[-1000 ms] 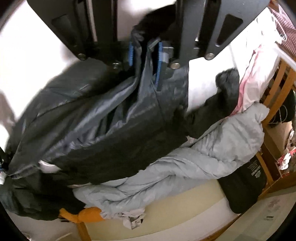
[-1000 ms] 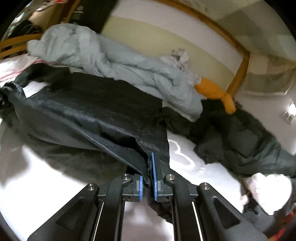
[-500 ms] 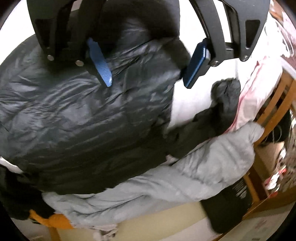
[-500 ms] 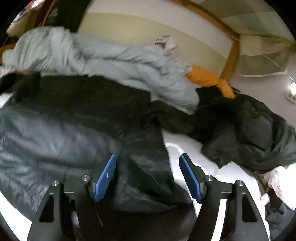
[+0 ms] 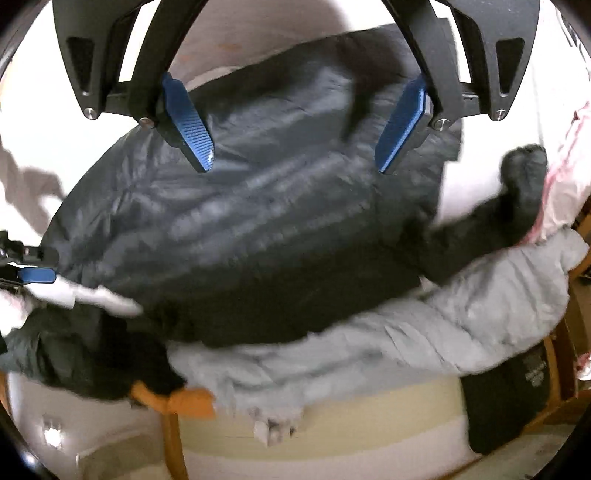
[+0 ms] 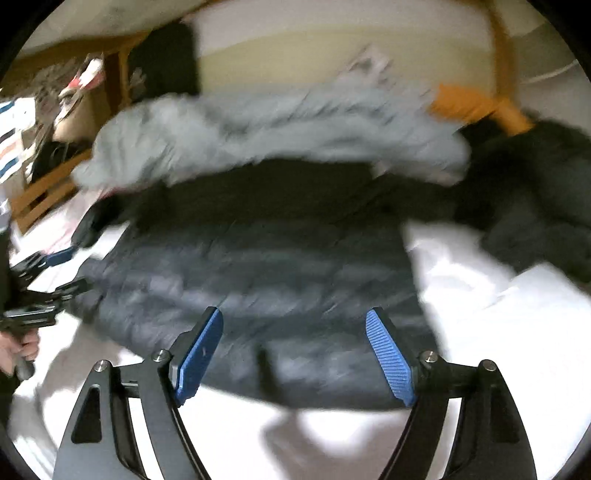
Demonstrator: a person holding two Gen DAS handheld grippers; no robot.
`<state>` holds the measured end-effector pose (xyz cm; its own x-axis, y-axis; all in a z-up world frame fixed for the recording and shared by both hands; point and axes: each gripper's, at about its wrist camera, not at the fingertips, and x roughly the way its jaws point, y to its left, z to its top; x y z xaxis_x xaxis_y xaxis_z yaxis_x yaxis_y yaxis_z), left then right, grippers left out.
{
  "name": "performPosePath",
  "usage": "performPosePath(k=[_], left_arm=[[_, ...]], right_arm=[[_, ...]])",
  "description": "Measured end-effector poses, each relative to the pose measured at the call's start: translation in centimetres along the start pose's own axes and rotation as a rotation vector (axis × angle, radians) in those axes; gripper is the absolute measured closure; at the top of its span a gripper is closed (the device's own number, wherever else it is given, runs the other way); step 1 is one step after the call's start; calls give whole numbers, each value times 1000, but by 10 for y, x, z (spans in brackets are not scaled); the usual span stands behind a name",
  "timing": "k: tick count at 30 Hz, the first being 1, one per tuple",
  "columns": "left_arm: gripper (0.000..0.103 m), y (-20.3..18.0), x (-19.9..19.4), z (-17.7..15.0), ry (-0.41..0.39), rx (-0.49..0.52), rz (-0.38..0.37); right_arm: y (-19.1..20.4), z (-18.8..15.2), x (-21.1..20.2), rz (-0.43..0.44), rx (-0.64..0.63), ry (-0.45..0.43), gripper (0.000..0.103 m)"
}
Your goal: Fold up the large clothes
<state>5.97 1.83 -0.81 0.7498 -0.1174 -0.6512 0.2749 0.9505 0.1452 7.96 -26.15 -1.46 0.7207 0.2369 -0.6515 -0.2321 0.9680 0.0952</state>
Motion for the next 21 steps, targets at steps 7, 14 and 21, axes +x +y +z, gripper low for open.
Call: performPosePath(k=[7,14,21], left_arm=[[13,13,50,-17,134,-110,170],[13,52,56,-22,175,-253,273],[18,49,8,-4,-8,-232,170]], right_arm=[[4,-16,62,-128,-42,112,21],[-18,-16,69,-215,5,109,21],[-40,-10,50,-259,64,50,21]])
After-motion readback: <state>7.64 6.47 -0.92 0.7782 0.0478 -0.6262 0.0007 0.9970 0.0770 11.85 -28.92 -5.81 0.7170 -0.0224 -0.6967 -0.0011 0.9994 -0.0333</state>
